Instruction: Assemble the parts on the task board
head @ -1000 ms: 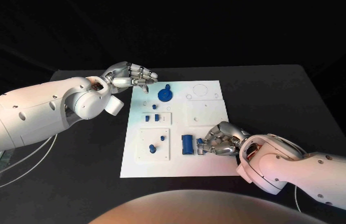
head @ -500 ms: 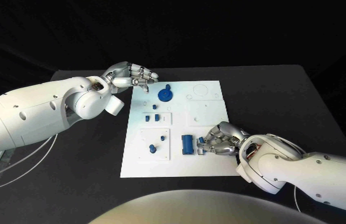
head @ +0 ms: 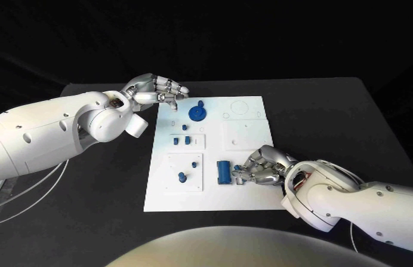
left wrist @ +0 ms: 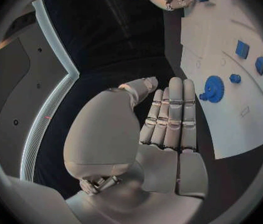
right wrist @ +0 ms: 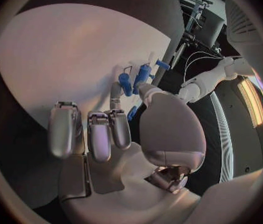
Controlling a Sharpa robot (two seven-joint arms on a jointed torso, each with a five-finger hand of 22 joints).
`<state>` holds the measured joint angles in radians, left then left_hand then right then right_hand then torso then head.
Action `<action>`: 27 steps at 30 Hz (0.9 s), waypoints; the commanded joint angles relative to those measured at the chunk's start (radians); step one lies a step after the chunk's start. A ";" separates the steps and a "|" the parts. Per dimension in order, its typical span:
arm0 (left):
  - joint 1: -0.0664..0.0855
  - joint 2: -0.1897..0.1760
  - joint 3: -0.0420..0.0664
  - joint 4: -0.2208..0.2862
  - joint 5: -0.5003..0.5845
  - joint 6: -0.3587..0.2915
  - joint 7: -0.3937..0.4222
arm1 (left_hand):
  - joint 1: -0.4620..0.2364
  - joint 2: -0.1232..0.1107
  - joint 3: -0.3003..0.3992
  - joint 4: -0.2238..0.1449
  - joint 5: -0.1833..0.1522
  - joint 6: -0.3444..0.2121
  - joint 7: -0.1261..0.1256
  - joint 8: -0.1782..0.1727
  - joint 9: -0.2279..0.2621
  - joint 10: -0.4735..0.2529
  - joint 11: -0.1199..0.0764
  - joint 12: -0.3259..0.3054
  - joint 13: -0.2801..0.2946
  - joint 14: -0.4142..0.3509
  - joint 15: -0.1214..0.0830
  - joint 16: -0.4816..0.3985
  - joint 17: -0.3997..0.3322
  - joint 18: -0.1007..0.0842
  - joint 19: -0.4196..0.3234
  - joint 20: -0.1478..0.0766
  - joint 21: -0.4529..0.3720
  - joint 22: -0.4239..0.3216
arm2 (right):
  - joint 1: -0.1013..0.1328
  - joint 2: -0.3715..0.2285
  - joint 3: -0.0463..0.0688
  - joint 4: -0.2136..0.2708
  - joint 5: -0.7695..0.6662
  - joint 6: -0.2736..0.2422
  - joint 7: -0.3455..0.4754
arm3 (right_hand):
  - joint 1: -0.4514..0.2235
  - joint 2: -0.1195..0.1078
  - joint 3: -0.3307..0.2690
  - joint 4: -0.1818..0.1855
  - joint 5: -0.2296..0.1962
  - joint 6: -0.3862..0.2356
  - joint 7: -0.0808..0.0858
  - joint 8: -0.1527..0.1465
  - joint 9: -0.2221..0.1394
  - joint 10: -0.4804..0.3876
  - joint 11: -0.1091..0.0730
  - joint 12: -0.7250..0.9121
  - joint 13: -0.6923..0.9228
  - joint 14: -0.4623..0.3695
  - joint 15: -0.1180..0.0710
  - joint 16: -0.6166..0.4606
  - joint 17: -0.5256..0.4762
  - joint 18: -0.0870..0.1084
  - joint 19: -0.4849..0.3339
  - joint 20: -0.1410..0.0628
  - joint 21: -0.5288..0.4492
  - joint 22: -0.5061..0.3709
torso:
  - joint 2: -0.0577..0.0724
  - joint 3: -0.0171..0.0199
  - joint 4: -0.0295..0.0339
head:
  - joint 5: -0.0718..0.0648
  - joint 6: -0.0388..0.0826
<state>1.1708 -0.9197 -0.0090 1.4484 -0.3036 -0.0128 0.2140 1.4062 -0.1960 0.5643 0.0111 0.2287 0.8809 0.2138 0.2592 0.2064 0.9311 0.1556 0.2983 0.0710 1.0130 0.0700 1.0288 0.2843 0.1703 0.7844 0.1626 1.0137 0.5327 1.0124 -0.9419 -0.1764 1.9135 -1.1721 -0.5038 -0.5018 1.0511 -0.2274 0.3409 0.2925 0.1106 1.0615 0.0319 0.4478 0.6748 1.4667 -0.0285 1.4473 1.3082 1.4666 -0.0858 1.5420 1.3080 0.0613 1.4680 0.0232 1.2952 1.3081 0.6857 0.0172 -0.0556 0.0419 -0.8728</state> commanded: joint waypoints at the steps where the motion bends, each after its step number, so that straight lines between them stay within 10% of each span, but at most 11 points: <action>1: 0.000 0.001 0.001 0.002 0.006 0.014 0.006 | 0.002 0.008 0.000 -0.004 0.003 -0.004 0.002 0.003 0.001 -0.006 -0.001 0.003 0.001 -0.001 0.003 -0.002 0.000 0.014 -0.005 0.004 -0.004 -0.002 | -0.002 -0.002 0.000 0.006 -0.014 0.016 0.010 | -0.011 0.002 -0.006 -0.001 -0.004 0.009 0.001 -0.007 0.002 0.065 -0.009 0.006 0.188 0.085 -0.009 -0.002 0.158 -0.010 0.018 -0.006 0.003 0.194 | 0.000 0.0006 -0.0010 | 0.001 0.000; 27: 0.000 0.002 0.001 -0.001 0.006 0.014 0.005 | -0.001 0.009 0.000 -0.003 0.003 -0.004 0.002 0.004 0.002 -0.007 -0.001 0.004 0.001 -0.001 0.003 -0.002 0.001 0.014 -0.006 0.005 -0.005 -0.002 | -0.003 -0.026 0.000 0.022 -0.024 0.017 0.011 | 0.009 0.056 -0.021 0.000 -0.002 0.019 -0.003 -0.007 0.003 0.071 -0.013 0.021 0.198 0.087 -0.012 0.001 0.167 -0.011 0.021 -0.008 0.012 0.196 | 0.000 0.0016 -0.0006 | -0.001 0.000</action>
<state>1.1708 -0.9193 -0.0090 1.4463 -0.3036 -0.0123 0.2135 1.4065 -0.1962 0.5643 0.0110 0.2287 0.8809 0.2139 0.2592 0.2072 0.9311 0.1555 0.2982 0.0709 1.0130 0.0700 1.0288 0.2843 0.1704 0.7807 0.1663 1.0137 0.5315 1.0104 -0.9679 -0.1764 1.9323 -1.1820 -0.5029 -0.4982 1.0564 -0.1796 0.3243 0.2925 0.1105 1.0733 0.0273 0.4439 0.6767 1.4667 -0.0357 1.4657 1.3083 1.4667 -0.0933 1.5420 1.3077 0.0612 1.4675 0.0229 1.3031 1.3078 0.6858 0.0186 -0.0563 0.0408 -0.8728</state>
